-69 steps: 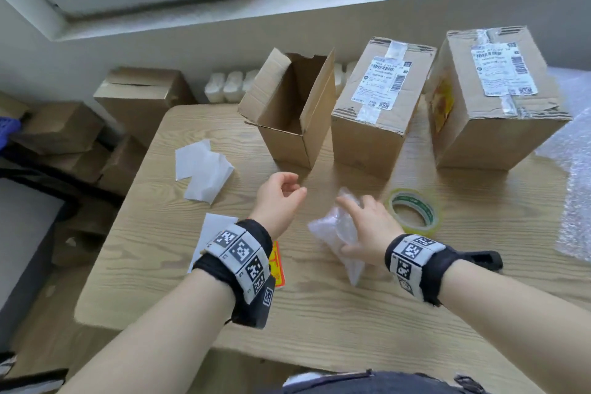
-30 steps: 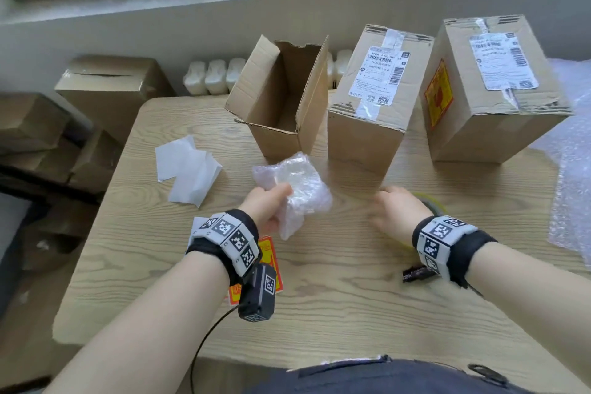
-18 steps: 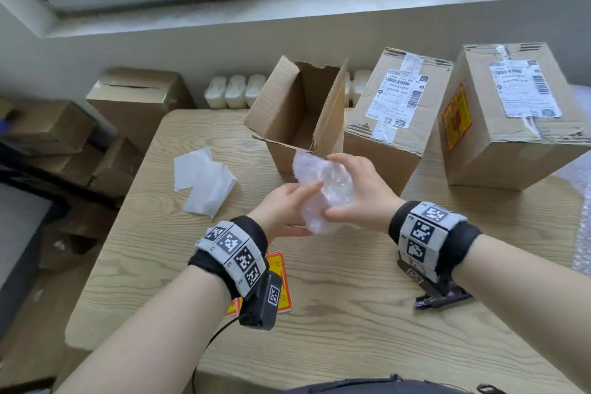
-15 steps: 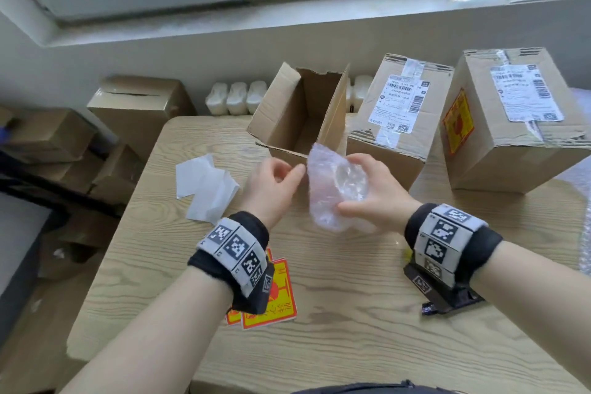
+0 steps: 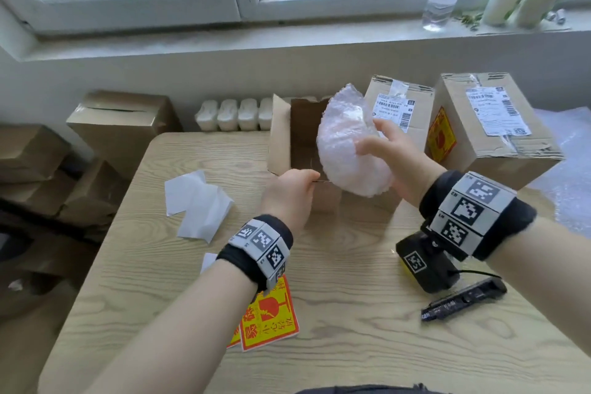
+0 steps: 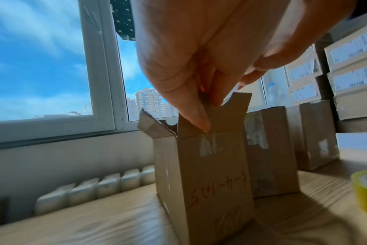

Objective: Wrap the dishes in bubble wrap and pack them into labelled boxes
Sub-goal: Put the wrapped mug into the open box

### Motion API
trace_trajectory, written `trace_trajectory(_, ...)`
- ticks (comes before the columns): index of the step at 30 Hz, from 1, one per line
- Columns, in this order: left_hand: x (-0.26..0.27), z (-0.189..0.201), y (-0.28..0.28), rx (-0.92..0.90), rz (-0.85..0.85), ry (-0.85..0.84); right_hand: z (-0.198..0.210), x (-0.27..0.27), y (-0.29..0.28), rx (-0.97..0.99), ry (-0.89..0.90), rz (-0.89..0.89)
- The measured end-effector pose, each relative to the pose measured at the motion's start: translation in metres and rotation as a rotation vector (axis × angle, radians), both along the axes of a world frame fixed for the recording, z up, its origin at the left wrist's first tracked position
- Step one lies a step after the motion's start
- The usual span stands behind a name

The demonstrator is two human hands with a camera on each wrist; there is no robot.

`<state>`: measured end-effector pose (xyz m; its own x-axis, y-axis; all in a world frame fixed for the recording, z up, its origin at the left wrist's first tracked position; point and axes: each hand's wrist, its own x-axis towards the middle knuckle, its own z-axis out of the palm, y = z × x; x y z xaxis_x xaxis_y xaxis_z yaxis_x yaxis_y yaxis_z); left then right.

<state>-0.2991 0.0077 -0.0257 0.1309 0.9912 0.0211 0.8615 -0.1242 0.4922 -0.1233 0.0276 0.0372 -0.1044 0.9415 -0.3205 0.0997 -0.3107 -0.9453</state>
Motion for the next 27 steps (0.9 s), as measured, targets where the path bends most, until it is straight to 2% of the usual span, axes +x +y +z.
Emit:
trace_trajectory(4, 0.002, 0.001, -0.031, -0.067, 0.000, 0.039, 0.013, -0.013, 0.000, 0.003, -0.002, 0.047)
trace_trajectory(8, 0.006, 0.000, -0.055, -0.105, -0.053, 0.163, 0.026, -0.026, -0.009, -0.044, 0.185, 0.125)
trace_trajectory(10, 0.009, 0.000, -0.065, -0.124, -0.070, 0.191, 0.026, -0.036, -0.012, -0.081, 0.198, 0.169)
trace_trajectory(12, 0.008, 0.001, -0.072, -0.125, -0.090, 0.164, 0.019, -0.046, -0.013, -0.049, 0.044, 0.202)
trace_trajectory(16, -0.005, -0.002, -0.083, -0.083, -0.052, 0.076, -0.001, -0.052, -0.011, 0.055, -0.389, 0.169)
trace_trajectory(19, -0.014, -0.007, -0.089, -0.010, -0.026, 0.027, -0.011, -0.051, -0.013, 0.139, -0.624, 0.270)
trace_trajectory(22, -0.017, -0.008, -0.093, 0.028, -0.051, -0.012, -0.018, -0.056, -0.020, 0.159, -0.800, 0.380)
trace_trajectory(27, -0.018, -0.012, -0.099, 0.076, -0.086, -0.073, -0.030, -0.073, -0.024, 0.205, -1.039, 0.429)
